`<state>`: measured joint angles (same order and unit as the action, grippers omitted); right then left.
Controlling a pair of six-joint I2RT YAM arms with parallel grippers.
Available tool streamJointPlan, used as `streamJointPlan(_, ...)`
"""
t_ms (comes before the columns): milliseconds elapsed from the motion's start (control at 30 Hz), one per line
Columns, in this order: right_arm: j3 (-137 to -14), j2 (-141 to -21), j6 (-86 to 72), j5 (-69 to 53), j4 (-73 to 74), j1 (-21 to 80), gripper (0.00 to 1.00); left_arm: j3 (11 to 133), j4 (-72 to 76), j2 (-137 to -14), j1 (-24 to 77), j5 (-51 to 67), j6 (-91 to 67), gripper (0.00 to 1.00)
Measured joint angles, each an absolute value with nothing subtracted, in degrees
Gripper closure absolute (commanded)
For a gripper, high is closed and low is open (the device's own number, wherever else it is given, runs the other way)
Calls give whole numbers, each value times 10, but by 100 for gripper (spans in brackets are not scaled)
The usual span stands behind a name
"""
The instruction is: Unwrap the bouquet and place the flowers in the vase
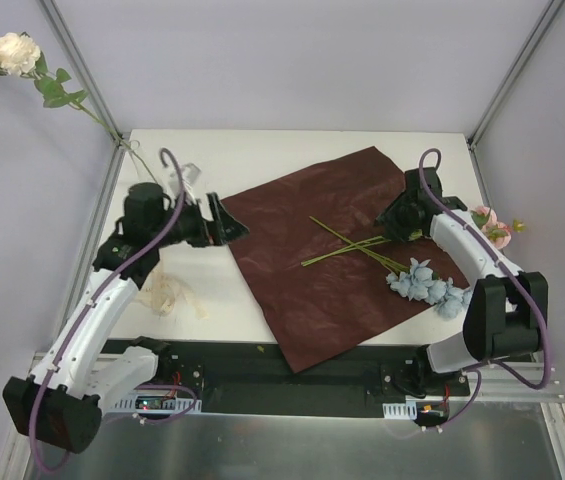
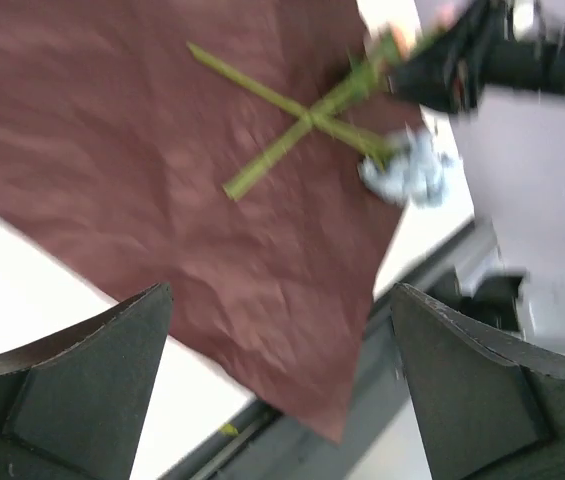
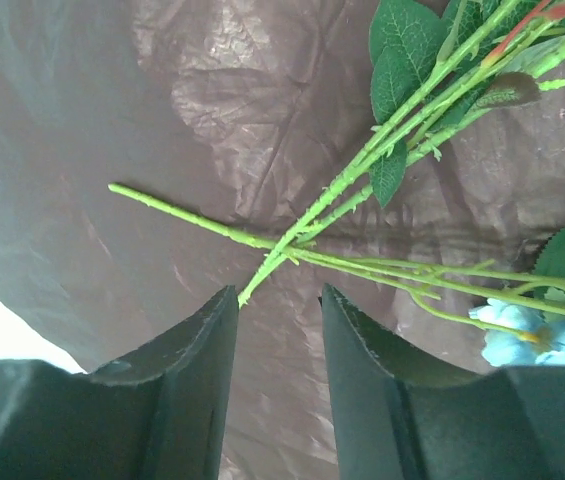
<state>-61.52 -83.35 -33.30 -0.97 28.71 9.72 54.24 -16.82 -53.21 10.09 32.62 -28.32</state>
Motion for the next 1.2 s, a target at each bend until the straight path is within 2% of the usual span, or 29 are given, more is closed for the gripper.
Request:
streamJointPlan(167, -616, -865, -375, -10, 272, 96, 57, 486, -170, -547, 248, 337, -293, 11)
streamJointPlan(267, -609, -876, -399, -10, 254, 95, 58, 472, -171, -546, 283, 336, -294, 11)
streamJointPlan(700, -573, -908, -470, -13, 215, 95, 59, 467, -169, -533, 289, 334, -294, 12)
streamJointPlan(900, -573, -935, -480, -11, 197, 93, 64, 467, -169, -533, 289, 334, -294, 14)
streamJointPlan(1200, -573, -965, -491, -11, 171, 84, 79, 467, -169, -532, 289, 334, -294, 14)
